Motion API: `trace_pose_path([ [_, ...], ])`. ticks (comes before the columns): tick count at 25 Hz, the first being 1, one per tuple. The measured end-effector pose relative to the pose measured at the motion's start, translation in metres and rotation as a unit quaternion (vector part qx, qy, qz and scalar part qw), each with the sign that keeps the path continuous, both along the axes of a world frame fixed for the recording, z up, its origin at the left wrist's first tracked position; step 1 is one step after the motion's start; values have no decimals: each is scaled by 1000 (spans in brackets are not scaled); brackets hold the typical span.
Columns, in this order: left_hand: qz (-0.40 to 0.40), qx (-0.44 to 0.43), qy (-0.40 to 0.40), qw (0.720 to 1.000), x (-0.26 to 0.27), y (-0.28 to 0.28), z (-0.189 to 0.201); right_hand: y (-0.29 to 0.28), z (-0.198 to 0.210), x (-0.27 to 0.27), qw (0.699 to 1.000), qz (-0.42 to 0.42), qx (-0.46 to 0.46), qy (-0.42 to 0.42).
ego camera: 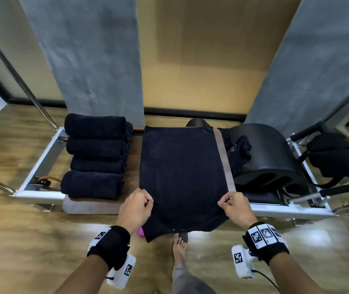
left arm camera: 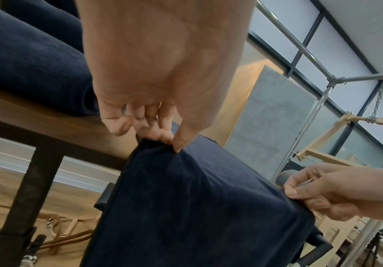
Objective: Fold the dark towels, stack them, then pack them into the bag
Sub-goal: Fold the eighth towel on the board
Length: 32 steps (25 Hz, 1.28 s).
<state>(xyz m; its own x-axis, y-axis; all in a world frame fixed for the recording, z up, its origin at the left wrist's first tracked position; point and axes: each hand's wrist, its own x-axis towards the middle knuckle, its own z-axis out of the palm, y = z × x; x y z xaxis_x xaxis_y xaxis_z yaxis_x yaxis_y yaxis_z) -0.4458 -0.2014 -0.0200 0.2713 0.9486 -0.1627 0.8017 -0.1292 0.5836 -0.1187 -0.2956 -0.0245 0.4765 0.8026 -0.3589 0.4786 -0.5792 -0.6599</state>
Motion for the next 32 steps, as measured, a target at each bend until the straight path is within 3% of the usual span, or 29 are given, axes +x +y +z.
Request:
trace_pose_path([
  [4, 3, 73, -47, 996, 31, 35, 32, 51, 29, 0, 996, 22, 78, 40],
  [9, 46, 133, -80, 987, 91, 108, 65, 160, 68, -7, 983, 27, 151, 100],
  [12, 71, 51, -173, 981, 118, 140, 61, 205, 72, -14, 982, 26, 136, 129],
  [13, 75, 6, -222, 972, 121, 143, 56, 210, 69, -15, 981, 20, 126, 148],
  [15, 58, -27, -248, 967, 115, 140, 43, 204, 57, -12, 979, 8, 113, 169],
  [19, 92, 28, -169, 981, 73, 111, 8, 150, 25, 10, 989, -21, 70, 130],
  [22, 99, -43, 12, 994, 41, 80, -9, 97, 5, 22, 999, -39, -1, 36],
  [24, 83, -106, 51, 990, 31, 64, -17, 73, -4, 23, 999, -34, -42, 8],
  [27, 122, -161, -134, 970, 32, 50, -20, 60, -8, 13, 997, -45, -46, 39],
  [30, 204, -109, -268, 935, 37, 53, -14, 65, 6, 6, 966, -146, 69, 200],
  [32, 191, -80, -319, 925, 37, 57, -8, 68, 16, 4, 940, -172, 155, 251],
])
